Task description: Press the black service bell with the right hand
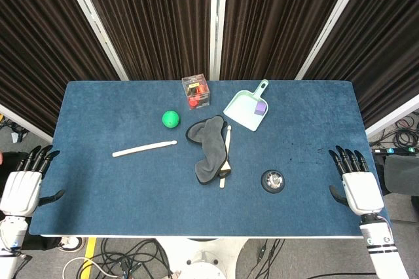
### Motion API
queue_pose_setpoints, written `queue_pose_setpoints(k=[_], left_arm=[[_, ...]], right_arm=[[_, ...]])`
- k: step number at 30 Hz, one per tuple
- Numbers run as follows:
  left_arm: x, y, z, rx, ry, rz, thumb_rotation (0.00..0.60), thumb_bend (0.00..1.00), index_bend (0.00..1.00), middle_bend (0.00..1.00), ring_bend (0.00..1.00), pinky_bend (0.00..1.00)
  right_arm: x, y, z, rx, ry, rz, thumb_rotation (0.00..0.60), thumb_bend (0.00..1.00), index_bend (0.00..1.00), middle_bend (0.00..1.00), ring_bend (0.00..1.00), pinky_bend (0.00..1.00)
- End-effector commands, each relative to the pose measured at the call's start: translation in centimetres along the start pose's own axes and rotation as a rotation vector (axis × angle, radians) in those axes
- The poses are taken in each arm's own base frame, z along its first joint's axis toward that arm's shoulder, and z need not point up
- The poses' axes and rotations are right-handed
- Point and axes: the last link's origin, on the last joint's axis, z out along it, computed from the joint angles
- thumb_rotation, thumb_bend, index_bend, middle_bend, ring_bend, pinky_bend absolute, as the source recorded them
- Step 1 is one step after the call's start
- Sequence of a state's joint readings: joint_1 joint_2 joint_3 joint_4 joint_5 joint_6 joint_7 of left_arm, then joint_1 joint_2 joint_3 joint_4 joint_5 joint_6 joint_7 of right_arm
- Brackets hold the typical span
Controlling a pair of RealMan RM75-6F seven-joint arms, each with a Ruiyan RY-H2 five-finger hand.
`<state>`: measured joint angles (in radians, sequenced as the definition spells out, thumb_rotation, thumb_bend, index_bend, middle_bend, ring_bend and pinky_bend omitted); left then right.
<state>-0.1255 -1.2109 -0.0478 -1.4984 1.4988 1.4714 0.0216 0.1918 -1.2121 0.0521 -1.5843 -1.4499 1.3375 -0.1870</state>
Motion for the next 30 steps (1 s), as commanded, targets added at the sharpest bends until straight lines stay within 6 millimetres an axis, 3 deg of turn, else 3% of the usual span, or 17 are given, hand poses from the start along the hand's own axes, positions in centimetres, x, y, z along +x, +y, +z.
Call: queue_pose_setpoints(k=[1, 11, 13, 17, 19, 20, 21, 22, 24, 27, 30], left_arm=[[-0.1, 0.0, 0.0, 0.002, -0.002, -0.001, 0.600, 0.09, 0.15, 0.07, 0.01, 0.15], [-0.4, 0.0, 0.0, 0.001, -0.013, -0.004, 0.600, 0.09, 0.15, 0.07, 0.01, 0.15], [-0.3, 0.2, 0.1, -0.006, -0.010, 0.000, 0.600, 0.09, 0.15, 0.07, 0.01, 0.15], [-0.1, 0.3, -0.1, -0.010, -0.008, 0.003, 0.600, 0.09, 0.15, 0.07, 0.01, 0.15], [-0.2, 0.3, -0.2, -0.005, -0.011, 0.004, 0.600, 0.09, 0.15, 0.07, 0.01, 0.15], [-0.3, 0.2, -0.3, -0.003, -0.012, 0.005, 0.600, 0.09, 0.15, 0.07, 0.01, 0.15], [-0.4, 0.1, -0.3, 0.001, -0.013, 0.005, 0.600, 0.09, 0.15, 0.07, 0.01, 0.15], [-0.5, 0.0, -0.3, 0.007, -0.016, -0.001, 0.600, 0.09, 0.15, 0.07, 0.01, 0.15], [-0.8, -0.1, -0.2, 0.009, -0.025, -0.007, 0.600, 0.09, 0.15, 0.07, 0.01, 0.15], [-1.0, 0.0, -0.1, -0.002, -0.033, 0.005, 0.600, 0.09, 0.15, 0.07, 0.01, 0.15], [-1.2, -0.1, -0.2, 0.000, -0.037, 0.004, 0.600, 0.09, 0.15, 0.07, 0.01, 0.15]], right_arm=[[-0.1, 0.0, 0.0, 0.001, -0.004, -0.001, 0.600, 0.28, 0.00, 0.00, 0.00, 0.00], [0.0, 0.0, 0.0, 0.004, 0.000, 0.003, 0.600, 0.31, 0.00, 0.00, 0.00, 0.00], [0.0, -0.2, 0.0, 0.012, -0.005, 0.005, 0.600, 0.42, 0.00, 0.00, 0.00, 0.00], [-0.2, -0.6, -0.1, 0.036, 0.001, -0.002, 0.600, 0.91, 0.00, 0.02, 0.00, 0.00], [-0.4, -0.8, -0.3, 0.049, -0.012, -0.002, 0.600, 1.00, 0.00, 0.11, 0.03, 0.08], [-0.4, -0.9, -0.3, 0.064, -0.008, -0.007, 0.600, 1.00, 0.00, 0.22, 0.11, 0.19], [-0.4, -1.0, -0.2, 0.076, 0.002, -0.009, 0.600, 1.00, 0.00, 0.35, 0.23, 0.33], [-0.6, -1.1, -0.2, 0.096, 0.002, -0.001, 0.600, 1.00, 0.00, 0.56, 0.43, 0.52], [-1.0, -1.3, -0.3, 0.121, -0.015, 0.011, 0.600, 1.00, 0.00, 0.83, 0.68, 0.72], [-1.9, -1.7, -0.5, 0.148, -0.032, 0.006, 0.600, 1.00, 0.00, 0.95, 0.78, 0.80], [-2.5, -2.0, -0.6, 0.165, -0.052, 0.009, 0.600, 1.00, 0.00, 0.98, 0.82, 0.83]])
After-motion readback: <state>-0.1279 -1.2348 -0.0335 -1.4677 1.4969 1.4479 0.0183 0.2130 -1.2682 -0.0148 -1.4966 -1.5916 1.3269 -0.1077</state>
